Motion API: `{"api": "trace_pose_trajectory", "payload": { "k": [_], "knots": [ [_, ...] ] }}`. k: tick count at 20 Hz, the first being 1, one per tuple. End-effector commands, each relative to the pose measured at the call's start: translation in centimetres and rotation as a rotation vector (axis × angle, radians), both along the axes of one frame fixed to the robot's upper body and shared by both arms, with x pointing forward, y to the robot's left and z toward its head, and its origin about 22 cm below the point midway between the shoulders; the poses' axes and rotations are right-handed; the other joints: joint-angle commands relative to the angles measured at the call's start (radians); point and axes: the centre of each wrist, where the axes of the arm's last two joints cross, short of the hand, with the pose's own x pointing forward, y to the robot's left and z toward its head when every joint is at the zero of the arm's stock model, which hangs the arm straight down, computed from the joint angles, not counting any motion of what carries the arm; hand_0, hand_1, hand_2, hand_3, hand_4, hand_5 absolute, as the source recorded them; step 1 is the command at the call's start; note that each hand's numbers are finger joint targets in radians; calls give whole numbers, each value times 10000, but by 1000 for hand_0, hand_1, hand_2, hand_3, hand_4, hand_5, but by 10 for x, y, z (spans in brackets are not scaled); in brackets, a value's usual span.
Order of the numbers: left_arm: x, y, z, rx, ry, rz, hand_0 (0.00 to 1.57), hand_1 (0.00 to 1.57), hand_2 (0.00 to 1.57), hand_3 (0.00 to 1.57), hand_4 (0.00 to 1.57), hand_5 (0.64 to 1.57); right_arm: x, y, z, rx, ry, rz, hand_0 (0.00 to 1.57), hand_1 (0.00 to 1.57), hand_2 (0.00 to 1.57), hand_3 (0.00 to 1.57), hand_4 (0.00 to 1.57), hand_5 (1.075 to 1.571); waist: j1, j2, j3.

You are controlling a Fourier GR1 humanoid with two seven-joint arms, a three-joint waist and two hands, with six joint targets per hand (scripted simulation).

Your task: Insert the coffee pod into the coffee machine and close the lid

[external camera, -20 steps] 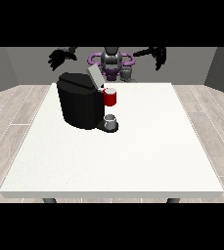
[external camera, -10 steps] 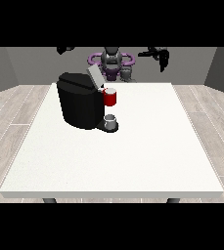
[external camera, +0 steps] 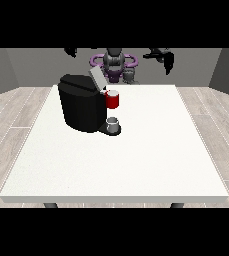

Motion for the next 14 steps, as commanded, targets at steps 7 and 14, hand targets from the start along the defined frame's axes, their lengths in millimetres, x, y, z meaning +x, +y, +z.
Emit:
{"api": "trace_pose_trajectory", "payload": {
  "k": [7,14],
  "knots": [
    [-25,14,15,-330,-648,162,0,0,0,0,0,1571,33,11,27,211,-150,204,0,0,0,0,0,1571,331,1007,-1],
    [-25,-14,41,-6,-872,402,0,0,0,0,0,1571,38,20,-9,291,-13,440,0,0,0,0,0,1571,88,1571,1]
  ]
}}
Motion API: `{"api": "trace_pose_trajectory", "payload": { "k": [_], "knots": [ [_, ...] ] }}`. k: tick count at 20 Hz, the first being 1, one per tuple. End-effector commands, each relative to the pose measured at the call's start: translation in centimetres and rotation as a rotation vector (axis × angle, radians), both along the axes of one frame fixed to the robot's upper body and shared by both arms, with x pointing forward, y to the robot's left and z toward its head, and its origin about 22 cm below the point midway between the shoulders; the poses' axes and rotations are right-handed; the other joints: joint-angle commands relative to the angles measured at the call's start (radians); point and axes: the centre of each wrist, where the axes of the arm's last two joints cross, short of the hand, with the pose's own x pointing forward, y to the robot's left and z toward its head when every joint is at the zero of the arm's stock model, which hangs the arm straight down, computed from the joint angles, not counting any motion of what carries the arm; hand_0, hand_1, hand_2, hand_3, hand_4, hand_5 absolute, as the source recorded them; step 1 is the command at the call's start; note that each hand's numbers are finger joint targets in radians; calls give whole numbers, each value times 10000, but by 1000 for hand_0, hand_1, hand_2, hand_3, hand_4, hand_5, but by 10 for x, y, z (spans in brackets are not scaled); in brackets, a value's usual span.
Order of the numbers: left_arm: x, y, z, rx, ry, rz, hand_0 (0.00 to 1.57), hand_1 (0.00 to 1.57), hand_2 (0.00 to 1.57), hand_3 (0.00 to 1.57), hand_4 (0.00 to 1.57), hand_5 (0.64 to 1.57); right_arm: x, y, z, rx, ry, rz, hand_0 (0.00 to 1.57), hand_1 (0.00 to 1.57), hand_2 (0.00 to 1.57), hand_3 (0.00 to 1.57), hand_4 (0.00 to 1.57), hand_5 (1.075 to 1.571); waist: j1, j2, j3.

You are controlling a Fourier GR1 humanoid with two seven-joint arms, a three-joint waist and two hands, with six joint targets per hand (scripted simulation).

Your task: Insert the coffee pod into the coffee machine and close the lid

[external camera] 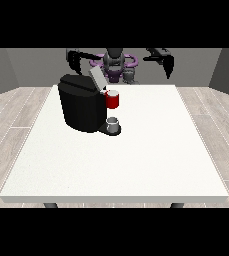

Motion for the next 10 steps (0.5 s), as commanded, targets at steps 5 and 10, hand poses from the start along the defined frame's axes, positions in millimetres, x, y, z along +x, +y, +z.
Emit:
{"api": "trace_pose_trajectory", "payload": {
  "k": [5,10],
  "knots": [
    [-4,-6,13,144,-884,340,0,0,0,0,0,1571,29,9,16,-211,-443,225,0,0,0,0,0,1571,-130,857,0],
    [-10,-5,32,136,-640,158,0,0,0,0,0,1571,31,12,-6,-525,-76,44,0,0,0,0,0,1571,150,647,2]
  ]
}}
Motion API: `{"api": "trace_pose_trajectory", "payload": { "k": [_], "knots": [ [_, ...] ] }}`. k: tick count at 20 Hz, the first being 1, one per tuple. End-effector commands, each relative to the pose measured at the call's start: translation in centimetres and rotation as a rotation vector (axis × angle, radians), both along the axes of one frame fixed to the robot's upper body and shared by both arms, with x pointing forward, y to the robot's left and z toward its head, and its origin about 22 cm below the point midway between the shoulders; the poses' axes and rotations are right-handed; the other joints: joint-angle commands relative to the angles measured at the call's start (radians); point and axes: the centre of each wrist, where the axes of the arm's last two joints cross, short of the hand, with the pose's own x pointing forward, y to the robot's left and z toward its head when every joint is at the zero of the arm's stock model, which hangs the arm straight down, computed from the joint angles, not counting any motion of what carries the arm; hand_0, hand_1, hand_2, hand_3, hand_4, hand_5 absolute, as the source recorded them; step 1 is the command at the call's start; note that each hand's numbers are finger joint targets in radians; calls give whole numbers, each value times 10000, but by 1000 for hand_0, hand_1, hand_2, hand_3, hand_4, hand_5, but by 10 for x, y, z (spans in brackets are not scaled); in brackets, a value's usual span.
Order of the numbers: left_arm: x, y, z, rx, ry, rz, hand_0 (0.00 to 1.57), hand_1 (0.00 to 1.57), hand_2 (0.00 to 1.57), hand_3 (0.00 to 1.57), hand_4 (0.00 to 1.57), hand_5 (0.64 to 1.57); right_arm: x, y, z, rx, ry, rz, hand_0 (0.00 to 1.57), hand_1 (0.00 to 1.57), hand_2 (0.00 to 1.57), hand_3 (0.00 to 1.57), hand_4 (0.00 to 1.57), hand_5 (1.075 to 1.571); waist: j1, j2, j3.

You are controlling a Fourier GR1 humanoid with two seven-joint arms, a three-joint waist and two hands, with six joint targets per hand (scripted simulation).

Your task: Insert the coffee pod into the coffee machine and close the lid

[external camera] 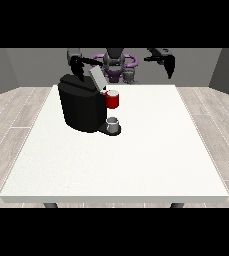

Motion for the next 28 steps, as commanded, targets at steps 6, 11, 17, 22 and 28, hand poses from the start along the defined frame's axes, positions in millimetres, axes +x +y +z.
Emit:
{"api": "trace_pose_trajectory", "payload": {
  "k": [6,11,17,22,28],
  "knots": [
    [-5,3,8,98,-126,176,0,0,0,0,0,1571,26,1,17,-290,44,207,0,0,0,0,0,1571,156,327,21],
    [5,16,14,71,-363,8,0,0,0,0,0,1571,27,27,9,-418,-239,489,0,0,0,0,0,1571,67,656,20],
    [-3,-8,9,29,-109,244,0,0,0,0,0,1571,27,21,0,-576,-49,544,0,0,0,0,0,1571,218,459,23],
    [6,17,11,81,-166,410,0,0,0,0,192,1571,43,47,36,-628,-563,766,0,0,0,0,77,1571,57,613,19],
    [-15,17,-17,229,482,289,0,0,0,0,181,1571,46,66,50,-1349,-100,1156,0,0,0,0,0,1571,271,-62,18]
  ]
}}
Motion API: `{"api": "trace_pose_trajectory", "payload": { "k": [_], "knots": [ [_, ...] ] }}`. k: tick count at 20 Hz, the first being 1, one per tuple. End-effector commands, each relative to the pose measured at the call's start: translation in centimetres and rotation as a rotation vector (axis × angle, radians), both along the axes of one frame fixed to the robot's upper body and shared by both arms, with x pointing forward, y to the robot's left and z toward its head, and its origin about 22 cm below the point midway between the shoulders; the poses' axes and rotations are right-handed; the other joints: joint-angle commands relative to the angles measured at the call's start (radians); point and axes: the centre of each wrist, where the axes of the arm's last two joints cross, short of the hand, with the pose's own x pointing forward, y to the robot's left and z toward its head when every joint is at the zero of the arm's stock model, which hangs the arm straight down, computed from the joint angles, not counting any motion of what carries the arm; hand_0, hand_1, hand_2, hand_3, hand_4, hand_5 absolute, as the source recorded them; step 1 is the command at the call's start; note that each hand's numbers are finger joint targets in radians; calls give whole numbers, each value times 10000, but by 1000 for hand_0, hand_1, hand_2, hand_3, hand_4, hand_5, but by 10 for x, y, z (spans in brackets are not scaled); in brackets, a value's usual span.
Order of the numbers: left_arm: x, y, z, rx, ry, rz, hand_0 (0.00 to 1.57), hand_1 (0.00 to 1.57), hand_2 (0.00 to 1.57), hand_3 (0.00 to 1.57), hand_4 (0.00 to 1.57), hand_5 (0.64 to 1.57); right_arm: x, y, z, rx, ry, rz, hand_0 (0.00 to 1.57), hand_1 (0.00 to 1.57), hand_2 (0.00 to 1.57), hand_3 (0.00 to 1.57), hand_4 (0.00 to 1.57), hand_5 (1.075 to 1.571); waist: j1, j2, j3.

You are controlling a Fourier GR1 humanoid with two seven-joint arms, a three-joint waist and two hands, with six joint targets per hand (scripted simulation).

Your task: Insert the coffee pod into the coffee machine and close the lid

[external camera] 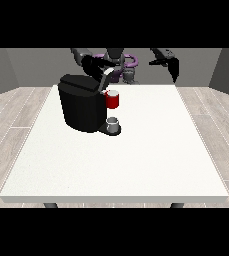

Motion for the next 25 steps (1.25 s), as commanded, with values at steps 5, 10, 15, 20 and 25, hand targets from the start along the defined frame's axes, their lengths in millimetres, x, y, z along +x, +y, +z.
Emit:
{"api": "trace_pose_trajectory", "payload": {
  "k": [5,10,15,20,25],
  "knots": [
    [4,-20,3,9,-742,-225,0,0,0,0,0,1571,6,33,10,-889,-779,333,0,0,0,0,149,1571,151,322,-1],
    [11,-30,30,-36,-1388,-709,0,0,0,0,185,1571,22,11,36,-793,-943,140,0,0,0,0,116,1571,400,356,0],
    [3,-53,16,-372,-1387,-919,0,0,0,0,192,1571,6,40,9,-140,-1372,985,0,0,0,0,67,1571,114,19,2],
    [-1,-19,-13,-520,-494,-171,0,0,0,0,192,1571,-38,69,-33,939,-828,1987,0,0,0,0,275,1571,-483,-908,-1],
    [-19,-2,-36,-302,93,725,0,0,0,0,192,1571,-70,42,-76,2045,235,1405,0,0,0,0,157,1571,-1568,-1430,-1]
  ]
}}
